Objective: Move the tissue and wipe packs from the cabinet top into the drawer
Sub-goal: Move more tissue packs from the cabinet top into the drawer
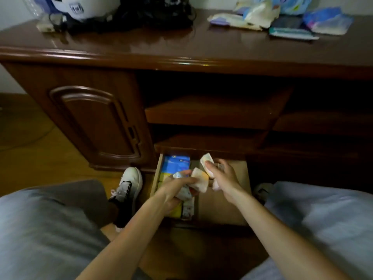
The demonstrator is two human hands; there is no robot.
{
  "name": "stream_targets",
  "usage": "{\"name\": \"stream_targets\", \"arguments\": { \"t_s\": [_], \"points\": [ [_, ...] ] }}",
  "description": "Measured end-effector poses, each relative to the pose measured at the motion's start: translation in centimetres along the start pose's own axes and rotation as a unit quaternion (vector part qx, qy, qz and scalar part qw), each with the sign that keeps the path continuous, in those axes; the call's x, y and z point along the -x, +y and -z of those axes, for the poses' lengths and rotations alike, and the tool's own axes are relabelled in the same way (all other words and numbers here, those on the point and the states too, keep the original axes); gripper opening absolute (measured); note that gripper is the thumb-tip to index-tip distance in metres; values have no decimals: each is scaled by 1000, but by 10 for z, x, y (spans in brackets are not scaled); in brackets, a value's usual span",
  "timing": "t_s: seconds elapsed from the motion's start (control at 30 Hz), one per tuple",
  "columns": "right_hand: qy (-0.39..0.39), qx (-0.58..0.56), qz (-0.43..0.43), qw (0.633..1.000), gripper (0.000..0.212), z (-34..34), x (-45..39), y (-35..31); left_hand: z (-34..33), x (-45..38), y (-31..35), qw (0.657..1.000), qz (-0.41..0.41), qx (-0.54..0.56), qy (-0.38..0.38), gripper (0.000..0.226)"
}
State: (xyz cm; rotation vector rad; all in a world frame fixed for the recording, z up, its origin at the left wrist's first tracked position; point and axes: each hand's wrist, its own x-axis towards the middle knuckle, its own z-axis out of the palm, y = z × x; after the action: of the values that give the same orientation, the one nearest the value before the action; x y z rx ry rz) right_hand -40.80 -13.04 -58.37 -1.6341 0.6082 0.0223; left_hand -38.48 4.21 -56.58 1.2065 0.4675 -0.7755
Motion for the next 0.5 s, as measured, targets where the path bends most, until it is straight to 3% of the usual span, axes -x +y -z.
{"name": "stream_targets", "arguments": {
  "t_s": [0.13,0.23,0.4,0.5],
  "points": [
    [8,15,-78,997,47,-1,-29,58,20,-40,-29,996,16,27,81,45],
    [29,108,-102,988,46,2,-54,94,35,-64,-39,989,9,40,144,42],
    [11,227,-88,970,38,9,-80,145,44,-98,-55,984,-15,20,175,51],
    [45,242,-103,964,34,7,-89,159,47,-110,-57,982,-8,30,185,40]
  ]
}}
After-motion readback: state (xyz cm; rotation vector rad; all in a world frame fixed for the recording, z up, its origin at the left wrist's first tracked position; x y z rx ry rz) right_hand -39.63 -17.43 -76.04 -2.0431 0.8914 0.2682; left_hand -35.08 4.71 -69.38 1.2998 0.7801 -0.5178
